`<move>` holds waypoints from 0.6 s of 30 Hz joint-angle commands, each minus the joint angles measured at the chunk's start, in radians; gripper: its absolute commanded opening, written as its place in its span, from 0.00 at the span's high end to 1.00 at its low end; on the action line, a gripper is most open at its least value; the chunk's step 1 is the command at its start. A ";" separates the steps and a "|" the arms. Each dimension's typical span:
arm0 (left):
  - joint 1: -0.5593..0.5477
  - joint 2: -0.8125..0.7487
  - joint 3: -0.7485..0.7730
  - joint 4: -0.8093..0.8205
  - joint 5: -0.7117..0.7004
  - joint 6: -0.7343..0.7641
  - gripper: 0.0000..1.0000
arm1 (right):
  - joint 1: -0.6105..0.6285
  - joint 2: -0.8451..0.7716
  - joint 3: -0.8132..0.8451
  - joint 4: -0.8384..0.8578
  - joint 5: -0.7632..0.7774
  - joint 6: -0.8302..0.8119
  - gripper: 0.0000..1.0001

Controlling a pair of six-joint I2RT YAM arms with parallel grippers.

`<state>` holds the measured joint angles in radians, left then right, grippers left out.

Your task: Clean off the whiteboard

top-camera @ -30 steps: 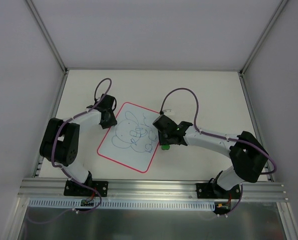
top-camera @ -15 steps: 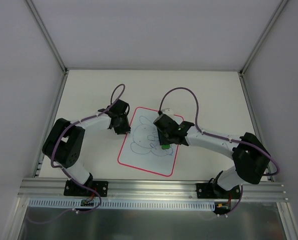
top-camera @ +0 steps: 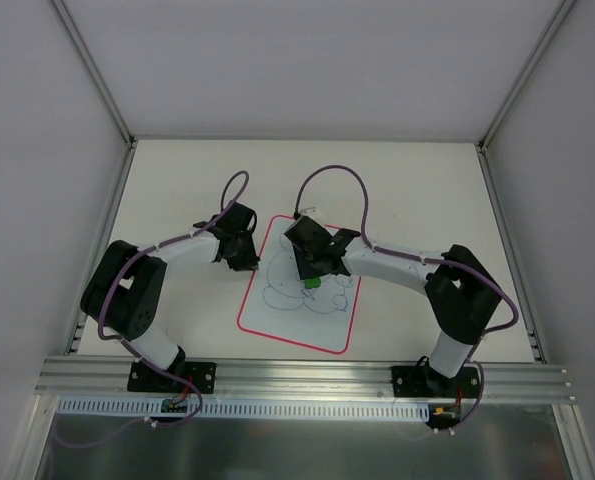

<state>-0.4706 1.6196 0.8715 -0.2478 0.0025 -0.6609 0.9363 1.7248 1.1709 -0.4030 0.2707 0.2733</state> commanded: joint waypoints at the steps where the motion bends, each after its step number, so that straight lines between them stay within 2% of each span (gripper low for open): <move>1: 0.000 0.000 -0.035 -0.042 -0.004 0.041 0.89 | 0.001 0.062 0.058 -0.010 0.002 0.021 0.74; 10: -0.007 0.017 -0.043 -0.042 -0.062 0.063 0.92 | 0.001 0.133 0.061 -0.007 0.012 0.043 0.69; 14: -0.014 0.029 -0.045 -0.042 -0.082 0.072 0.89 | -0.001 0.128 0.052 -0.008 0.016 0.044 0.62; 18: -0.014 0.028 -0.042 -0.042 -0.098 0.081 0.91 | -0.001 0.104 0.041 -0.010 0.027 0.047 0.57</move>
<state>-0.4728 1.6154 0.8650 -0.2386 -0.0109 -0.6270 0.9363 1.8526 1.2011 -0.4030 0.2726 0.3050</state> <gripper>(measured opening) 0.104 0.428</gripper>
